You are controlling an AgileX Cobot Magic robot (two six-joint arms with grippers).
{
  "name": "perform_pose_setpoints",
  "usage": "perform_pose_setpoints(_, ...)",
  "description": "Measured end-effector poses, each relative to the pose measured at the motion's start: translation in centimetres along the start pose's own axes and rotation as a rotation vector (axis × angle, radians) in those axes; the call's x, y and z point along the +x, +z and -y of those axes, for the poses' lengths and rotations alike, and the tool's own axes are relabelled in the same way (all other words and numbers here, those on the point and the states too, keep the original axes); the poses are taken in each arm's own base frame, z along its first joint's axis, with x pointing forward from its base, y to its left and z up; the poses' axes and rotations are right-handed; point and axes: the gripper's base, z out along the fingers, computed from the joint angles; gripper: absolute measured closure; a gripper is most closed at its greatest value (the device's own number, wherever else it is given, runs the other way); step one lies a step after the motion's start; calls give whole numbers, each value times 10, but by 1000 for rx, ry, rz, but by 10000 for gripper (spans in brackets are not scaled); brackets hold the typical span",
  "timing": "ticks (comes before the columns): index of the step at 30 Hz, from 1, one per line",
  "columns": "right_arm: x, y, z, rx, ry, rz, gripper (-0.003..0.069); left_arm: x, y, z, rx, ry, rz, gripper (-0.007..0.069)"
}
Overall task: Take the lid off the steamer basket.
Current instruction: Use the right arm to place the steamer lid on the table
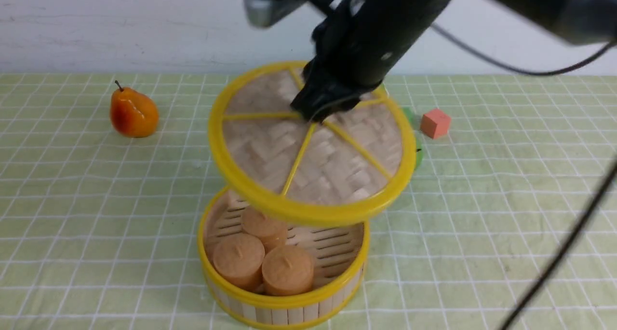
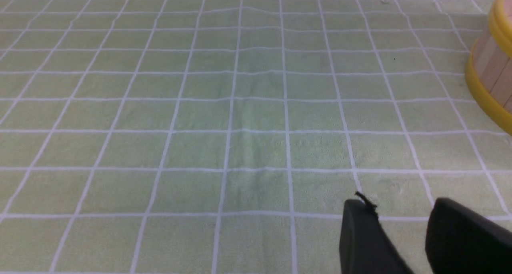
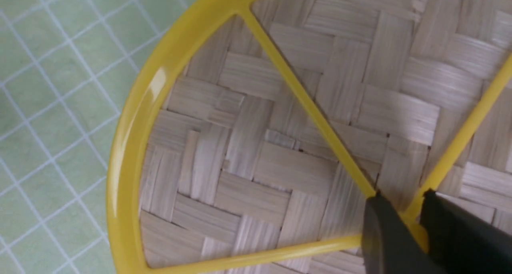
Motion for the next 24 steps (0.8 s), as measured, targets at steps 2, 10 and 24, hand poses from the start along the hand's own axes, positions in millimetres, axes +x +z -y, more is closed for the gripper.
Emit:
perform_pose_setpoints(2,10,-21,11,33,29,8,582,0,0,0,0,0,0,386)
perform_pose_setpoints(10,121,-10,74,197,326,-123,582,0,0,0,0,0,0,386)
perform_pose_setpoints(24,200,97,102,267,475,-147,420,0,0,0,0,0,0,386)
